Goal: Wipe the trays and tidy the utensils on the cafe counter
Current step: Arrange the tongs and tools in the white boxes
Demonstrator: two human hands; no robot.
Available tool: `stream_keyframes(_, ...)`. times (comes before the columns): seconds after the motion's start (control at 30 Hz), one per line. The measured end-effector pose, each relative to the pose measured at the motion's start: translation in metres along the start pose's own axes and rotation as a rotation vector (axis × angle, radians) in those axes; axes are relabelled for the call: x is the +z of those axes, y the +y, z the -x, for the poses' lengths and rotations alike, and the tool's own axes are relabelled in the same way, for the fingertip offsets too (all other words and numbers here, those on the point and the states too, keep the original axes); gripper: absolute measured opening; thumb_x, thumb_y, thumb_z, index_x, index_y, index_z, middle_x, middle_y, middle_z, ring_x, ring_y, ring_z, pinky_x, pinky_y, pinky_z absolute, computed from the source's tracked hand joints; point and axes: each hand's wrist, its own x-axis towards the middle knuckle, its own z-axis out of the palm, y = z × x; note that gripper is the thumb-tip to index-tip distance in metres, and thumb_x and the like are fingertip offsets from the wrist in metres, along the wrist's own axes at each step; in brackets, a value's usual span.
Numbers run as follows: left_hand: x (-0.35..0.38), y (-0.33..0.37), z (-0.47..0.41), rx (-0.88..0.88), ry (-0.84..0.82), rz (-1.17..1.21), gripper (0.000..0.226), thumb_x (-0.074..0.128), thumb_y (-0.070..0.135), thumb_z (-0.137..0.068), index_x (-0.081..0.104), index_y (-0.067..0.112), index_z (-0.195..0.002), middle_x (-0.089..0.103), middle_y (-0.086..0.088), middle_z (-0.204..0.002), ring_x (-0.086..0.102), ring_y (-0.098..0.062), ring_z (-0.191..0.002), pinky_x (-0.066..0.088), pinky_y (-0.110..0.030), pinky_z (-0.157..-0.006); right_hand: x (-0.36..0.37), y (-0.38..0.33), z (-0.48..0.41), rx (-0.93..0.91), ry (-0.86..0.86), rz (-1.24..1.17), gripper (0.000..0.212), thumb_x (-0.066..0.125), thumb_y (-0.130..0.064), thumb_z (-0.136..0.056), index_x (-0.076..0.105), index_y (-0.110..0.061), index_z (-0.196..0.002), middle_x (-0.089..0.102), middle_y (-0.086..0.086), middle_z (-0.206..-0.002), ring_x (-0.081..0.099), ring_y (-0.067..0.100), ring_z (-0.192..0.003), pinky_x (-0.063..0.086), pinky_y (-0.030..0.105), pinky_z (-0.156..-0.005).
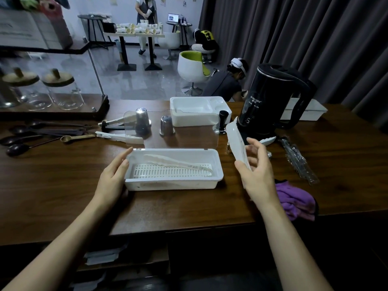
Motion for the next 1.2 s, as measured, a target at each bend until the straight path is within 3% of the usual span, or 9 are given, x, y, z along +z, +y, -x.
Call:
stream_keyframes(0.07, 0.000, 0.000, 0.002, 0.007, 0.008, -0.015, 0.046, 0.044, 0.051, -0.097, 0.055, 0.045, -0.141, 0.059, 0.009, -0.142, 0.053, -0.012, -0.133, 0.042, -0.044, -0.112, 0.005, -0.015, -0.008, -0.038, -0.095, 0.007, 0.062, 0.065, -0.012, -0.092, 0.041, -0.035, -0.143, 0.048, -0.017, -0.121, 0.053, 0.003, -0.107, 0.052, 0.023, -0.081)
stream_keyframes(0.17, 0.001, 0.000, 0.004, 0.002, 0.002, -0.054, 0.047, 0.043, 0.057, -0.095, 0.053, 0.049, -0.141, 0.060, 0.007, -0.141, 0.060, -0.029, -0.124, 0.047, -0.056, -0.103, 0.025, -0.038, -0.019, -0.123, -0.264, 0.002, 0.055, 0.065, -0.009, -0.090, 0.050, -0.031, -0.138, 0.051, -0.014, -0.123, 0.052, -0.002, -0.108, 0.048, 0.014, -0.083)
stream_keyframes(0.27, 0.001, 0.000, 0.006, 0.011, -0.006, -0.076, 0.046, 0.042, 0.055, -0.096, 0.052, 0.051, -0.141, 0.060, 0.008, -0.139, 0.059, -0.019, -0.124, 0.047, -0.050, -0.104, 0.053, -0.063, -0.027, -0.216, -0.426, -0.040, 0.048, 0.067, -0.013, -0.091, 0.056, -0.030, -0.134, 0.056, -0.014, -0.126, 0.054, -0.004, -0.109, 0.045, 0.007, -0.084)
stream_keyframes(0.37, 0.001, 0.001, 0.006, 0.006, 0.001, -0.088, 0.044, 0.041, 0.052, -0.097, 0.052, 0.050, -0.140, 0.060, 0.010, -0.138, 0.055, -0.010, -0.128, 0.044, -0.041, -0.108, 0.083, -0.083, -0.035, -0.248, -0.560, -0.088, 0.042, 0.070, -0.014, -0.091, 0.058, -0.030, -0.128, 0.061, -0.015, -0.123, 0.057, -0.002, -0.111, 0.050, 0.018, -0.095)
stream_keyframes(0.43, 0.001, 0.001, 0.006, -0.003, 0.004, -0.086, 0.043, 0.040, 0.054, -0.098, 0.052, 0.051, -0.140, 0.060, 0.011, -0.139, 0.055, -0.010, -0.128, 0.044, -0.043, -0.110, 0.101, -0.084, -0.037, -0.238, -0.653, -0.068, 0.039, 0.072, -0.015, -0.090, 0.059, -0.031, -0.124, 0.063, -0.013, -0.119, 0.061, 0.004, -0.108, 0.053, 0.030, -0.098)
stream_keyframes(0.57, 0.002, 0.000, 0.007, -0.026, 0.018, -0.079, 0.041, 0.038, 0.056, -0.099, 0.051, 0.056, -0.137, 0.061, 0.011, -0.140, 0.055, -0.012, -0.129, 0.042, -0.050, -0.111, 0.120, -0.066, -0.039, -0.210, -0.818, 0.088, 0.037, 0.073, -0.018, -0.089, 0.061, -0.036, -0.119, 0.063, -0.012, -0.118, 0.061, 0.005, -0.108, 0.056, 0.040, -0.094)
stream_keyframes(0.73, 0.003, 0.001, 0.007, -0.043, 0.008, -0.084, 0.046, 0.036, 0.057, -0.098, 0.053, 0.048, -0.139, 0.067, 0.008, -0.129, 0.061, -0.016, -0.120, 0.047, -0.053, -0.104, 0.132, -0.066, -0.039, -0.241, -0.890, 0.215, 0.037, 0.075, -0.019, -0.088, 0.061, -0.041, -0.114, 0.064, -0.016, -0.113, 0.062, 0.004, -0.101, 0.057, 0.038, -0.090)
stream_keyframes(0.9, 0.005, 0.009, 0.009, -0.045, 0.021, -0.083, 0.046, 0.033, 0.064, -0.094, 0.050, 0.059, -0.136, 0.060, 0.015, -0.137, 0.055, -0.007, -0.127, 0.043, -0.049, -0.111, 0.145, -0.068, -0.033, -0.275, -0.902, 0.300, 0.033, 0.075, -0.019, -0.087, 0.060, -0.042, -0.105, 0.063, -0.015, -0.108, 0.060, 0.006, -0.097, 0.054, 0.037, -0.090)
stream_keyframes(1.2, 0.005, 0.011, 0.012, -0.024, 0.044, -0.091, 0.046, 0.031, 0.052, -0.098, 0.051, 0.052, -0.139, 0.063, 0.015, -0.133, 0.058, -0.008, -0.121, 0.046, -0.048, -0.105, 0.144, -0.060, -0.032, -0.285, -0.869, 0.497, 0.036, 0.071, -0.017, -0.089, 0.058, -0.036, -0.117, 0.057, -0.012, -0.114, 0.057, 0.012, -0.101, 0.049, 0.029, -0.080)
